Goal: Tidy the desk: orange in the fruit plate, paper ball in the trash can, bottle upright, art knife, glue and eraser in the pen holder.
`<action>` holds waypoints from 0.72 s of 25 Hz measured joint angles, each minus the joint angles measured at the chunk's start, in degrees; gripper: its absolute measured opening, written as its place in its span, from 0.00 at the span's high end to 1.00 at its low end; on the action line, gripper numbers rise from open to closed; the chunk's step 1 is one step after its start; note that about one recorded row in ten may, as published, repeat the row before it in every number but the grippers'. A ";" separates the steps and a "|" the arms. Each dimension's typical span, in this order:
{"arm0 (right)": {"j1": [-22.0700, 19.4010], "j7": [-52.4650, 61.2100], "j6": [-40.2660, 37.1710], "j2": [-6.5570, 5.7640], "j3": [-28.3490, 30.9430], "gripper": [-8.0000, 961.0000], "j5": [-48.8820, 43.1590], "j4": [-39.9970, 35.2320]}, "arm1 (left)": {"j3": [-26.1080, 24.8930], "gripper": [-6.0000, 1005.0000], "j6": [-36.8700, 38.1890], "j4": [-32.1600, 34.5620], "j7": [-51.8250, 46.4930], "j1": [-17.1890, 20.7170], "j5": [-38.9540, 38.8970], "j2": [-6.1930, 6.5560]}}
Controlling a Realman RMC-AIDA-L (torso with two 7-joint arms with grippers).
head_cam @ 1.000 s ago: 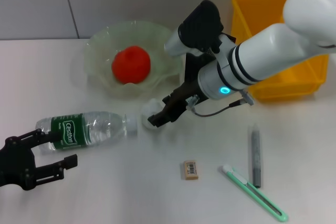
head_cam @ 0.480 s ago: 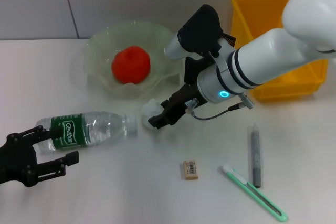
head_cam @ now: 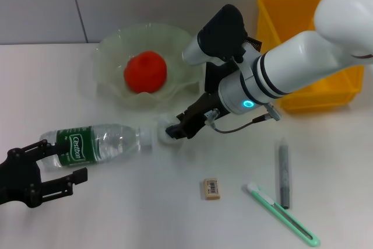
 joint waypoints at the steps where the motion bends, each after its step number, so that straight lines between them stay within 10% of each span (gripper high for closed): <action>1: -0.04 0.19 -0.42 -0.01 0.08 0.61 0.00 -0.26 | 0.00 0.27 0.00 0.00 0.00 0.00 0.00 0.00; 9: -3.37 5.53 -10.01 -2.06 1.36 0.66 -2.42 -9.75 | 0.00 0.27 0.00 0.00 0.00 -0.05 0.04 0.00; 18: -9.38 8.69 -29.74 -2.27 18.18 0.66 -14.50 -27.81 | 0.00 0.28 0.00 0.00 -0.03 -0.56 0.09 -0.12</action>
